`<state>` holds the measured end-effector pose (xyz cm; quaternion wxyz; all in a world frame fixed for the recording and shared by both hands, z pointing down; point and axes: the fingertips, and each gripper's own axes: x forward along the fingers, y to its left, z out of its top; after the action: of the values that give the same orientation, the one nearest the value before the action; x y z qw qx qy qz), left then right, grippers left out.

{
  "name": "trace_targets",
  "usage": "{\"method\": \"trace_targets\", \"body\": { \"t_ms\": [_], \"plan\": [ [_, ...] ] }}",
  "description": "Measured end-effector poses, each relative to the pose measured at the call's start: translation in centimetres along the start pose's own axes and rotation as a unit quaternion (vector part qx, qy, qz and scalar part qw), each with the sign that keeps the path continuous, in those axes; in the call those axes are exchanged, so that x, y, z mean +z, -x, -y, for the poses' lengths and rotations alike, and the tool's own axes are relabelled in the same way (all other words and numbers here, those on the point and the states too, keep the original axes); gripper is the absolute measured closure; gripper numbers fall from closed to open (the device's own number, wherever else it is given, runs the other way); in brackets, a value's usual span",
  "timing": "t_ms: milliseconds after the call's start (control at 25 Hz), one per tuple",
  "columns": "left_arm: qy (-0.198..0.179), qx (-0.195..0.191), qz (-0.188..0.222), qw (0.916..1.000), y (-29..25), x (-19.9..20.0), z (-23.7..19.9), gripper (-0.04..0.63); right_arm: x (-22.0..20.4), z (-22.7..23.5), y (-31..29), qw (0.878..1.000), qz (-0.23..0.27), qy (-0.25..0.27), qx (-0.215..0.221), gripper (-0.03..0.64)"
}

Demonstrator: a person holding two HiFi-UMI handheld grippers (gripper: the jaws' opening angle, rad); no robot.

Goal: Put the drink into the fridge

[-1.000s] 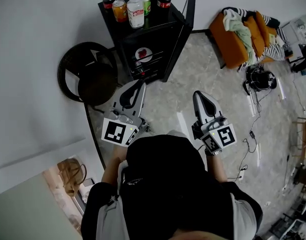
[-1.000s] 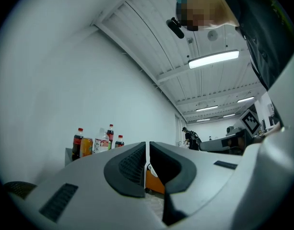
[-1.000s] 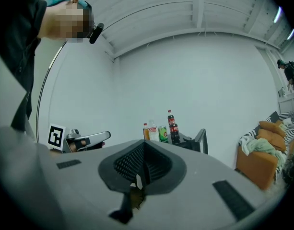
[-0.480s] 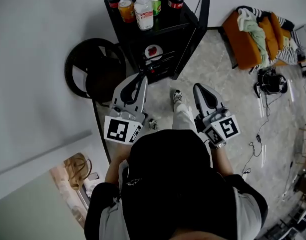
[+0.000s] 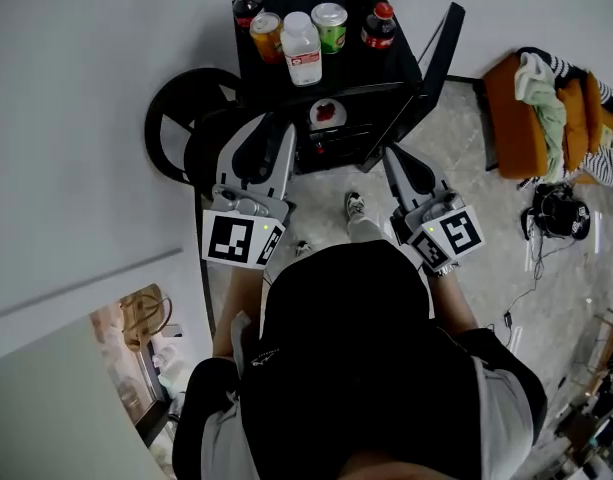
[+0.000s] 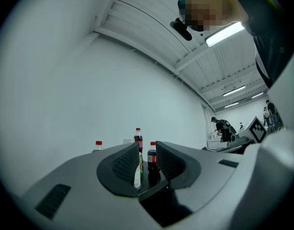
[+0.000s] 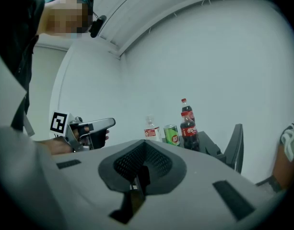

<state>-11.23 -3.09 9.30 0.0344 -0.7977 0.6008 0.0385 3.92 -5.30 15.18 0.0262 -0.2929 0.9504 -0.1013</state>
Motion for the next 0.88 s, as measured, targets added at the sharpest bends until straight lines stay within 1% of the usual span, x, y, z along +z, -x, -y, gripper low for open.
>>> {"method": "trace_targets", "body": {
  "t_ms": [240, 480, 680, 880],
  "plan": [
    [-0.017, 0.051, -0.015, 0.9984, -4.8, 0.4, -1.4, 0.418, 0.7, 2.8, -3.4, 0.998, -0.013, -0.001, 0.06, 0.614],
    [-0.024, 0.096, -0.039, 0.9943, -9.1, 0.2, -3.1, 0.365, 1.1, 5.0, -4.6, 0.995, -0.017, -0.004, 0.095, 0.614],
    [-0.025, 0.128, -0.067, 0.9892, -12.3, -0.4, -4.6, 0.337, 1.1, 7.4, -4.6, 0.994, -0.026, -0.002, 0.107, 0.614],
    [-0.021, 0.15, -0.106, 0.9827, -14.7, -2.0, -5.6, 0.328, 1.3, 10.1, -4.2, 0.994, -0.028, -0.002, 0.103, 0.614]
  ]
}}
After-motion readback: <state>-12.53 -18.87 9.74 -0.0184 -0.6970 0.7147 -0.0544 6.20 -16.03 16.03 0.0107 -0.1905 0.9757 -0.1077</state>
